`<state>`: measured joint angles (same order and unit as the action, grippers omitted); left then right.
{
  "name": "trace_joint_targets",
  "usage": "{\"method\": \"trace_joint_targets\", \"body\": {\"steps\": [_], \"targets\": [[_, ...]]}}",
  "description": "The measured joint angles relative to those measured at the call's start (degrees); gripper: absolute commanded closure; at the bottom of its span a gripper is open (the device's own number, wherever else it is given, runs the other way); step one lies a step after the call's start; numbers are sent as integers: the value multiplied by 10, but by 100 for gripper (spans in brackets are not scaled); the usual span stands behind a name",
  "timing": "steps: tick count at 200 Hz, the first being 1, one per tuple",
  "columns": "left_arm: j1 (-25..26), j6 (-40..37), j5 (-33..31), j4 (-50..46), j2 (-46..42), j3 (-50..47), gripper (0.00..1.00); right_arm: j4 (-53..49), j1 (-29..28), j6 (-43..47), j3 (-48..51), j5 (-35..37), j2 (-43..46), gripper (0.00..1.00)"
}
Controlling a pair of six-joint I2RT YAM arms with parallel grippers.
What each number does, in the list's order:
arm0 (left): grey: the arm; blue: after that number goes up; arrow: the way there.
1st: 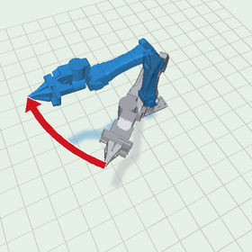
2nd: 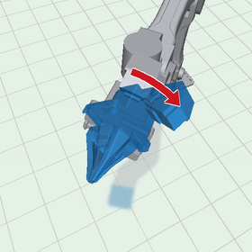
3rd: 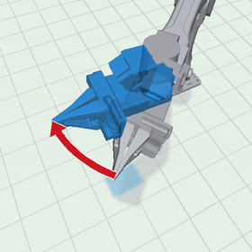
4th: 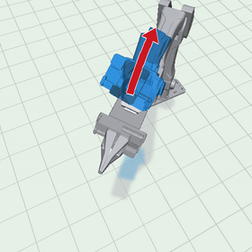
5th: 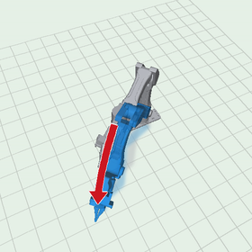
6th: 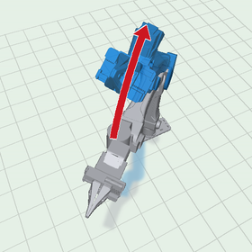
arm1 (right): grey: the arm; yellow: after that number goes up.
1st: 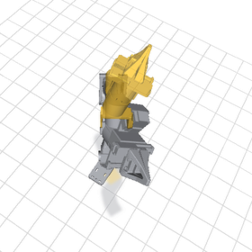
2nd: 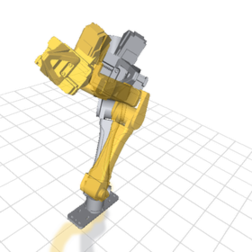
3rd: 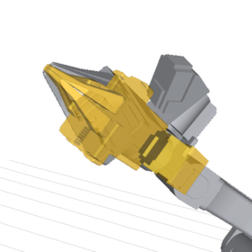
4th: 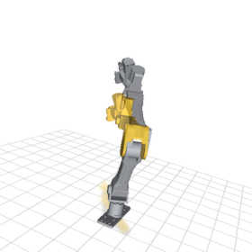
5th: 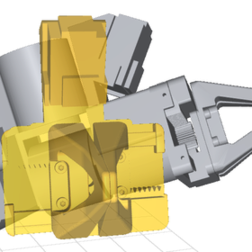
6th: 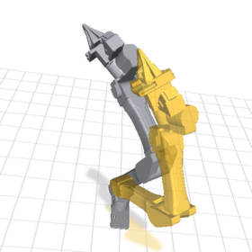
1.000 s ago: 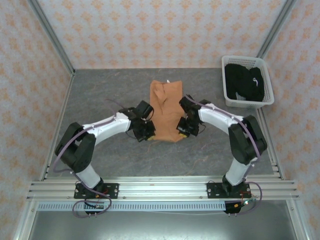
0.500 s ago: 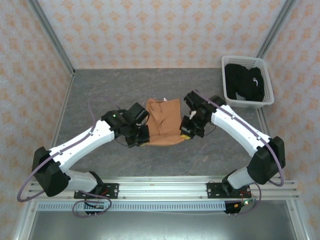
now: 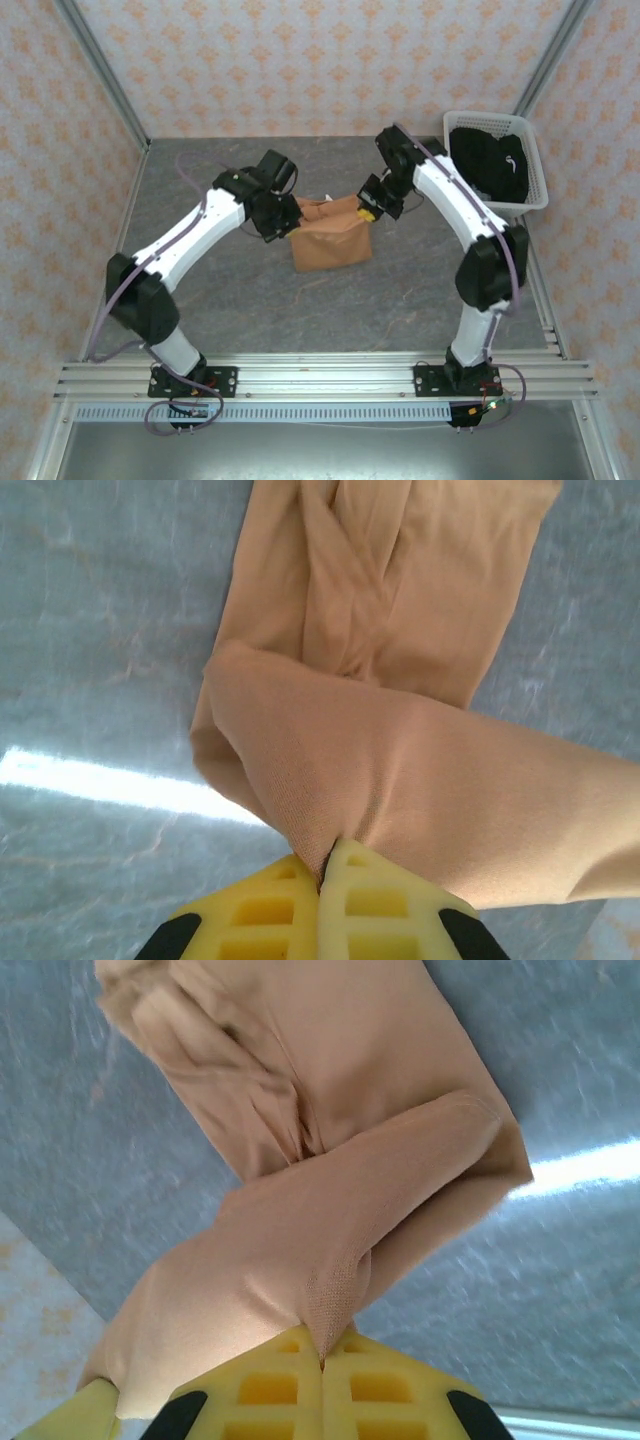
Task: Fold and stack the t-shirts
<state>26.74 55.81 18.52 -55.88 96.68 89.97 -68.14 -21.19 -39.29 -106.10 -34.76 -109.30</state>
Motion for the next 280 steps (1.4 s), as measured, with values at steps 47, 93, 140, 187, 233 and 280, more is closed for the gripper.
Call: {"method": "trace_joint_targets", "body": {"steps": [47, 93, 140, 187, 233, 280], "targets": [[-63, -22, 8, 9, 184, 153, 95, -29, 31, 10, -239, -4, -213, 97], [-101, -41, 20, 43, 359, 277, 54, -18, 48, 6, -375, 4, -372, 42], [-105, -46, -14, 111, 304, 230, 41, 30, 56, 21, -357, 56, -348, 27], [-23, 63, -43, 197, 20, -44, 42, 128, 56, 28, -54, 107, -81, 29], [114, 290, -65, 335, -36, -235, 31, 237, 56, -3, 265, 119, 181, 30], [163, 508, -142, 508, 51, -281, 29, 267, 56, -10, 380, 95, 234, 31]]}}
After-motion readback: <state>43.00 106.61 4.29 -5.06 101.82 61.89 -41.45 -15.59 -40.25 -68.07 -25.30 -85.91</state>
